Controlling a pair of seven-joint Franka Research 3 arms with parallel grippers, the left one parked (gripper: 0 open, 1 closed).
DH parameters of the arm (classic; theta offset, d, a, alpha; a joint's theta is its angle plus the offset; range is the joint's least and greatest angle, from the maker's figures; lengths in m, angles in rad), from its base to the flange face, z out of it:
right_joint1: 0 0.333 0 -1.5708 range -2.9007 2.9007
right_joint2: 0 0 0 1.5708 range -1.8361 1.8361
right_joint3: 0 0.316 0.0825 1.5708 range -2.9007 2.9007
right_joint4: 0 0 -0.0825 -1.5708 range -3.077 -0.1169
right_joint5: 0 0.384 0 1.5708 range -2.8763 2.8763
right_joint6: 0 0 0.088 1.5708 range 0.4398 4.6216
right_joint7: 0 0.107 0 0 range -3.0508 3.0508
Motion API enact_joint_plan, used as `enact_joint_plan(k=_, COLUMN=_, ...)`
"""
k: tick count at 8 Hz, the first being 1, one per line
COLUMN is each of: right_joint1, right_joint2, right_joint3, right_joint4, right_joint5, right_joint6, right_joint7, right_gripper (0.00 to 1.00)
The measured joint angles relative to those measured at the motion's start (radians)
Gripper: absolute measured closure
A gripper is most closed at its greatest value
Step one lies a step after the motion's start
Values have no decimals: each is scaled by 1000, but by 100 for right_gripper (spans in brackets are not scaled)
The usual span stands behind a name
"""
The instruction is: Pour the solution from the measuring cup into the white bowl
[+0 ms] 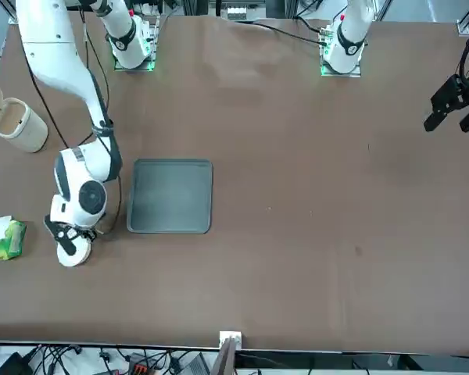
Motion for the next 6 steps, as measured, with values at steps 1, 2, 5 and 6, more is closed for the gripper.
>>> enact_joint_plan(k=1, right_joint1=-8, right_joint2=-2, right_joint3=0, right_joint4=7, right_joint5=29, right_joint6=-11, right_joint7=-46, right_gripper=26)
enact_joint_plan(k=2, right_joint1=-13, right_joint2=-2, right_joint3=0, right_joint4=23, right_joint5=65, right_joint6=-38, right_joint7=-101, right_gripper=26)
enact_joint_plan(k=5, right_joint1=-36, right_joint2=-4, right_joint3=-1, right_joint4=81, right_joint5=179, right_joint6=-107, right_joint7=-278, right_gripper=26)
enact_joint_plan(k=6, right_joint1=-46, right_joint2=-4, right_joint3=-1, right_joint4=94, right_joint5=201, right_joint6=-119, right_joint7=-325, right_gripper=26)
